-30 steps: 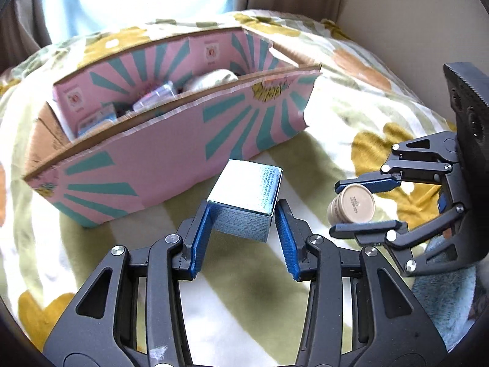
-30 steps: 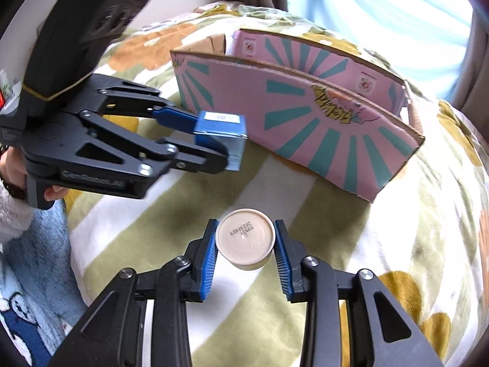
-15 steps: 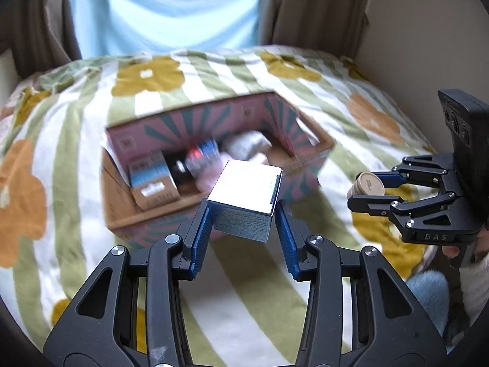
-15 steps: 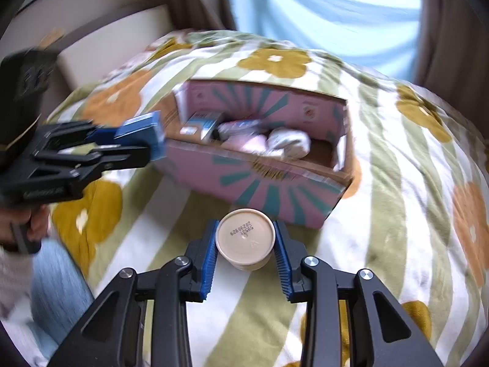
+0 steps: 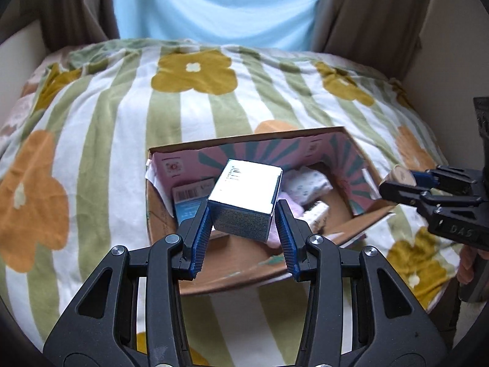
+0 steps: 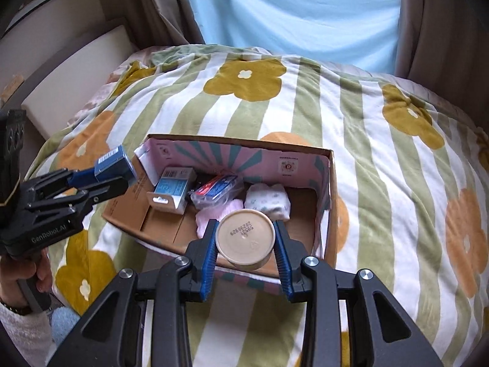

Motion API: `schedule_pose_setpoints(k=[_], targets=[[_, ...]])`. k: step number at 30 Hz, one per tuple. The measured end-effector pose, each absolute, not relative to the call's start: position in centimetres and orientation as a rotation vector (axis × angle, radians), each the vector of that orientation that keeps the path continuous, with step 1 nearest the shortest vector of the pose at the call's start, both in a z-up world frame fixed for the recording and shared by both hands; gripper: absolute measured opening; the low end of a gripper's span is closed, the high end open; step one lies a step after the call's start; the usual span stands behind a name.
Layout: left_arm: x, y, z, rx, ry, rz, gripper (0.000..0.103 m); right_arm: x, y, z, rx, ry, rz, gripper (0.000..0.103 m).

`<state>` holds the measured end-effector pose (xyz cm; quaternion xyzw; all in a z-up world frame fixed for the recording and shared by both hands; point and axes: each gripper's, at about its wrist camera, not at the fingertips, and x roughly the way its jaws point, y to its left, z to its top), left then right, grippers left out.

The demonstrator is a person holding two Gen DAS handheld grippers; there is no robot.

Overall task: Organize objects
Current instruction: 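Carry the blue box with left while right carries the beige jar into the pink box, then open both tools and lift them away from the pink box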

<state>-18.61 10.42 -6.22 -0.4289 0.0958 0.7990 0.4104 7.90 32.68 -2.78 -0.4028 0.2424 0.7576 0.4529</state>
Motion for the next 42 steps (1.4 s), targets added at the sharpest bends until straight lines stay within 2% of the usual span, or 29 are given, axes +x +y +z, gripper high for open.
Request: schedule_pose_setpoints(k=[11,21,23,24,25,26,27,30,42], targets=[[-21.6,13.2,-11.6,-1.246,0.269,1.945,0.038,7.0,38.2,-7.2,-1.059,0.723,1.782,0.032],[-20.4,13.6,-11.7,-1.243,0.315,1.946,0.039,7.2,38.2,-7.9,-1.048,0.764,1.807,0.032],[-20.0,13.4,-11.0,-1.221,0.330,1.983,0.043,7.3,38.3,-7.8,-1.034,0.799,1.817,0.033],[-19.9,13.4,-10.8,-1.217,0.352,2.001,0.063,7.2,38.3,-7.9,-1.039,0.811,1.808,0.042],[-19.7,13.3,-10.6,-1.210,0.385,2.029,0.100,7.1,38.3,-7.9,-1.043,0.809,1.798,0.051],[-19.5,13.2,-10.4,-1.190,0.394,2.044,0.101,7.1,38.3,-7.8,-1.044,0.796,1.785,0.069],[-19.4,13.0,-10.4,-1.169,0.399,2.057,0.103,7.0,38.1,-7.7,-1.040,0.781,1.781,0.082],[-19.3,12.6,-10.7,-1.166,0.406,2.059,0.103,7.1,37.8,-7.8,-1.051,0.804,1.794,0.101],[-18.0,10.7,-9.8,-1.150,0.295,2.030,0.103,7.7,36.1,-7.3,-0.968,0.755,1.746,0.101]])
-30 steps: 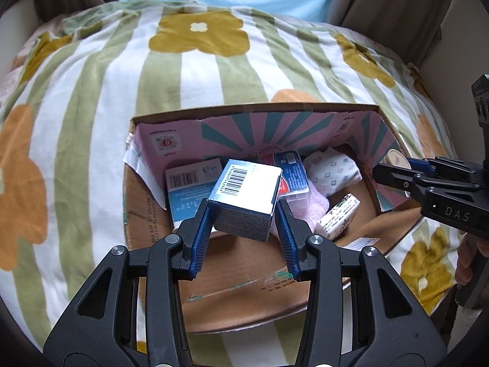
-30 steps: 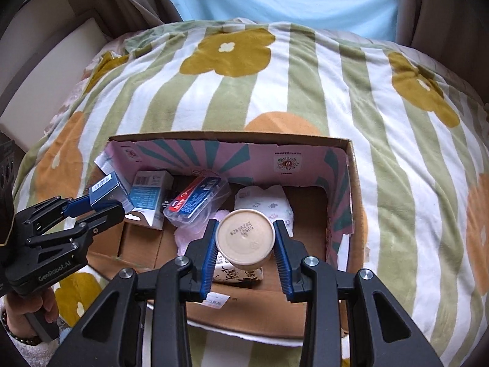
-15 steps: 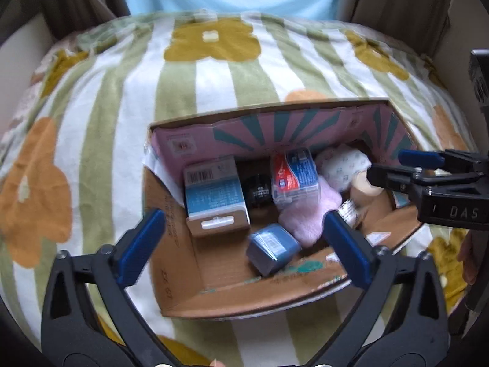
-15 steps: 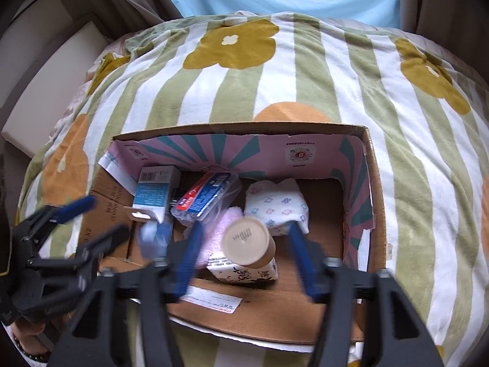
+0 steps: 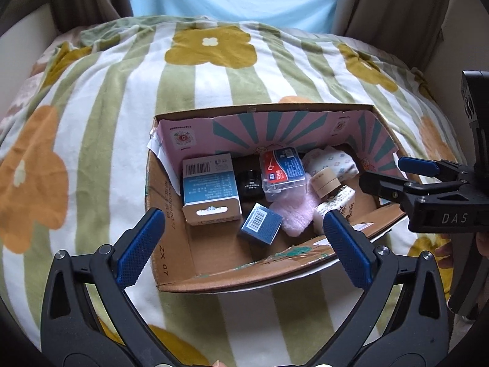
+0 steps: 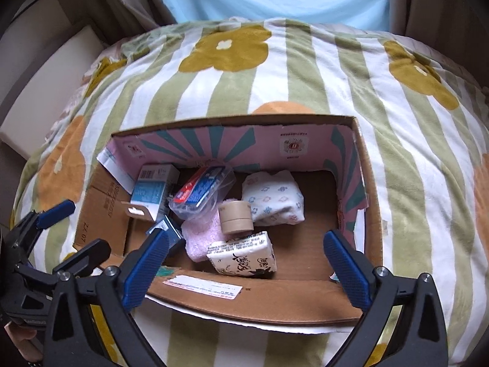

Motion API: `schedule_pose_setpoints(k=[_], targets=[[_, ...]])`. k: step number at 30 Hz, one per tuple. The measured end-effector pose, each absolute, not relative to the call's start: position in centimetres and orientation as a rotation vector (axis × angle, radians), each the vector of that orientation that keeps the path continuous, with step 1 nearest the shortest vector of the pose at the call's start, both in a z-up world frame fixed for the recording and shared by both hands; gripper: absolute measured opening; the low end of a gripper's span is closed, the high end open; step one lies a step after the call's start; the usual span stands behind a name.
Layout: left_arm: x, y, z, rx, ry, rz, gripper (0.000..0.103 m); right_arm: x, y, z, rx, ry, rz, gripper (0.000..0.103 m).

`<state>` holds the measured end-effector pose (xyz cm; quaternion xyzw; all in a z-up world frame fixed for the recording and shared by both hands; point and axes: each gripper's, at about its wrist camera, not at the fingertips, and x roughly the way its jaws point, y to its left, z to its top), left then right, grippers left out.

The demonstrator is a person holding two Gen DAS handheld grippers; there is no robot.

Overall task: Organize objects
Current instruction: 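Open both tools and lift them away from the pink box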

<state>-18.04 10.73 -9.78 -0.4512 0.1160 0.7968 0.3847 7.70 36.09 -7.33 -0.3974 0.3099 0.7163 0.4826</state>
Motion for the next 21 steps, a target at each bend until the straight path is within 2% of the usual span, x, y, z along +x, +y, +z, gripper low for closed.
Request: schedule_pose_setpoints(k=[10,21], targets=[[-16.4,8.5,-5.3,-1.051,0.266,2.092,0.103,8.0,32.9,-3.0,-0.868,0.628,1.745,0.101],[-9.4,2.6,-0.3,-0.876,0.173,2.184,0.103,9.7,23.7,0.8,-0.747,0.470,1.748,0.102]])
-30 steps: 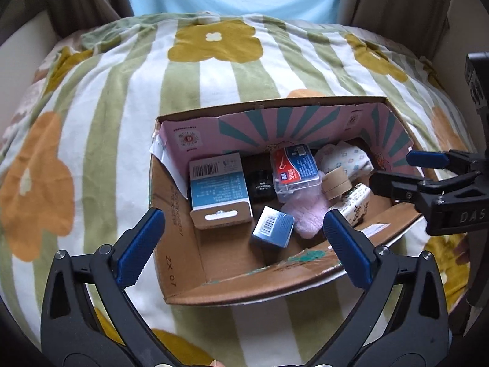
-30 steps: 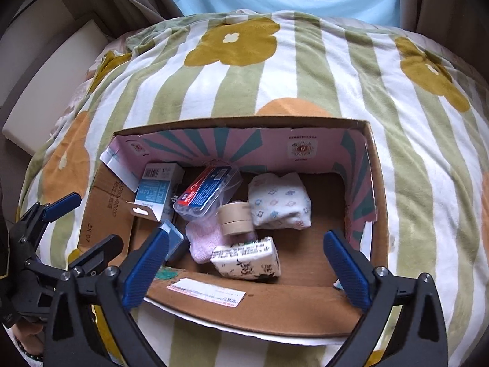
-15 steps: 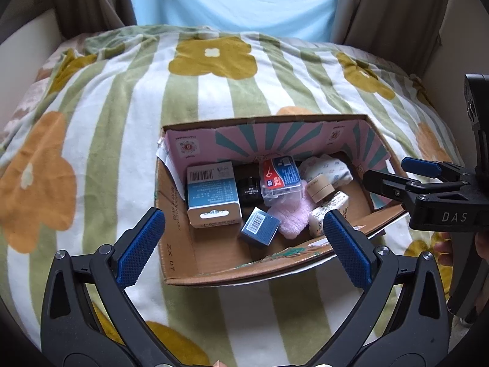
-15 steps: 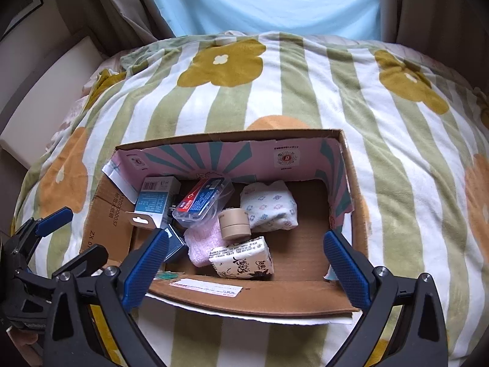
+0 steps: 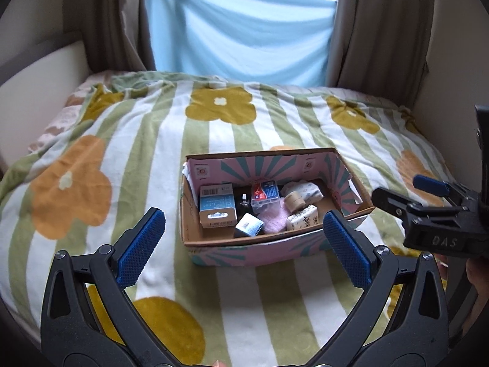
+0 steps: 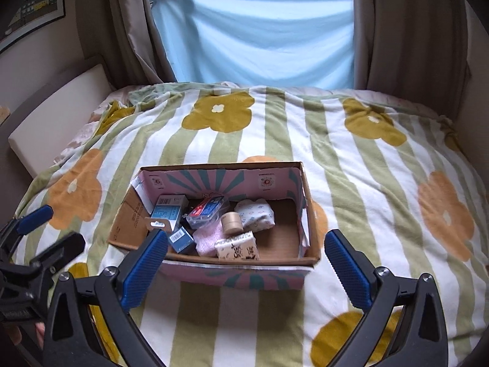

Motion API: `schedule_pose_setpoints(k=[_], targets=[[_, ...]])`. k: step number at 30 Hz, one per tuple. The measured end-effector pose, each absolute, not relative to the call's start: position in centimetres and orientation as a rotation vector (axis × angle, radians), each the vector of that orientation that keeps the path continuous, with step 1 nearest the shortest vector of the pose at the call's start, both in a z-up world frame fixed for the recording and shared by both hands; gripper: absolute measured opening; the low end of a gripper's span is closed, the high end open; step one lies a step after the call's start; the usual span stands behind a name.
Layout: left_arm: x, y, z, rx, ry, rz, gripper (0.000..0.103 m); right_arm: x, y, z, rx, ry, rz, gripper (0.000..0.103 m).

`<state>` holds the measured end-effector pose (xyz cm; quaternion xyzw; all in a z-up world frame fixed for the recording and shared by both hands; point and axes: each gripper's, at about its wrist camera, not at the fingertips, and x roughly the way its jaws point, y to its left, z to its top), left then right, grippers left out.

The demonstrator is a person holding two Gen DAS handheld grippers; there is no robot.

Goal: Organize objects

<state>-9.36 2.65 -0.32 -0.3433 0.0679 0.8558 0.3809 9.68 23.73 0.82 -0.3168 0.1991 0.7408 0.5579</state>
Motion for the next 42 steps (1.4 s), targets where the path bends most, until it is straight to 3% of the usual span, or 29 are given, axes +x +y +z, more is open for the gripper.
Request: schedule_pose_setpoints(k=[11,42], targets=[[-4.7,-2.0,-1.7,-0.823,0.178,2.206,0.103,10.5,16.1,0.0,-0.732,0.375,1.730,0.102],[-4.4,-2.9,-1.3,-0.813,0.164,2.184,0.103,10.1,15.2,1.0,-0.695,0.349,1.726,0.102]])
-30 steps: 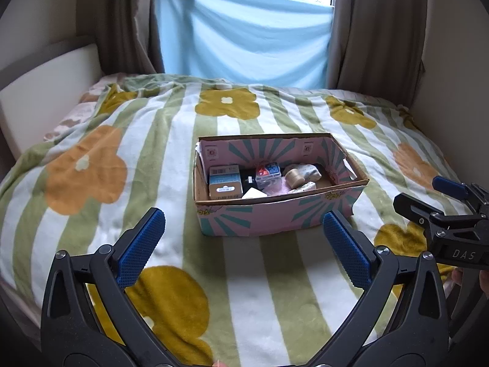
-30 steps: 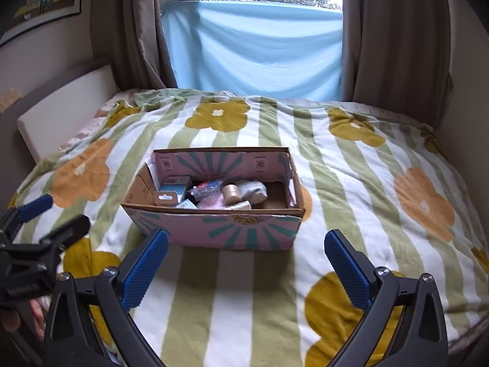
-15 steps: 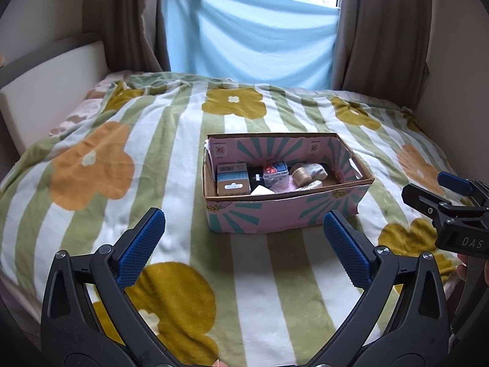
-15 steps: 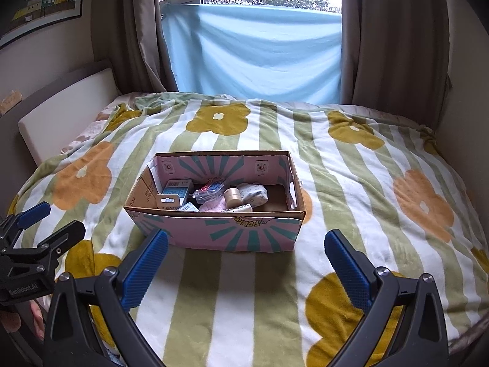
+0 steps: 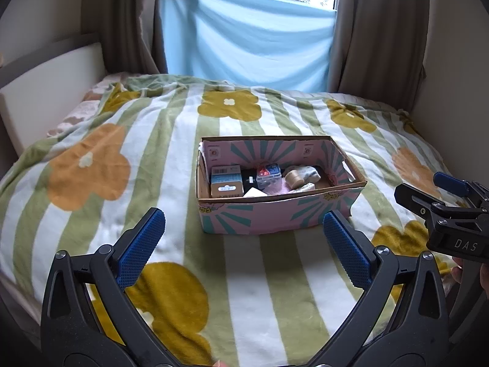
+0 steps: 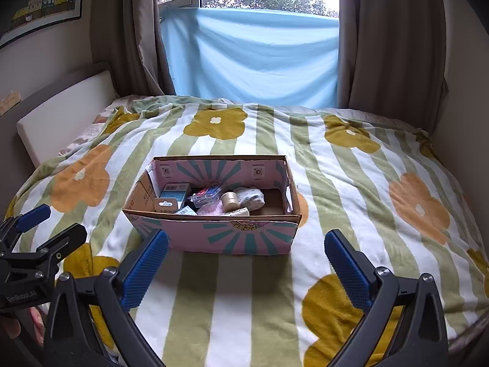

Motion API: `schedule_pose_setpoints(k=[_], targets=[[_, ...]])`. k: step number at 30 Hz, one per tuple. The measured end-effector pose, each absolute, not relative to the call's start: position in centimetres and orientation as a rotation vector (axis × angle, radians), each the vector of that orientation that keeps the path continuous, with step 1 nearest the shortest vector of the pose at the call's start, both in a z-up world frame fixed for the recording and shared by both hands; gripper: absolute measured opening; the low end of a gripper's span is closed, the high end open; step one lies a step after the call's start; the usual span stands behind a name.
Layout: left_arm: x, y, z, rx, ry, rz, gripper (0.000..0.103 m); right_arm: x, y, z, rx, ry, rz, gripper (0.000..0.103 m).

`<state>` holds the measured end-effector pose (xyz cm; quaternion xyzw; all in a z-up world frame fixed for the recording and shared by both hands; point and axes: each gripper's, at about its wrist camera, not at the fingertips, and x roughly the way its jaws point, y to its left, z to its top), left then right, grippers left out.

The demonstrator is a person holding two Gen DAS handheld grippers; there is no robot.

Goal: Organize objects

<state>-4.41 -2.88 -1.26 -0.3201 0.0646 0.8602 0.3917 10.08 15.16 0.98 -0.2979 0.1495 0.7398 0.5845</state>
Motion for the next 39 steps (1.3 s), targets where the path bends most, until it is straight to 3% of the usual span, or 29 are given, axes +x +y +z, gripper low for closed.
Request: schedule_pose_setpoints(k=[39], targets=[[-4.55,-3.14,-1.27,-0.815,0.152,2.159,0.103,9.49,14.81,1.23,-0.666,0.367,1.730,0.102]])
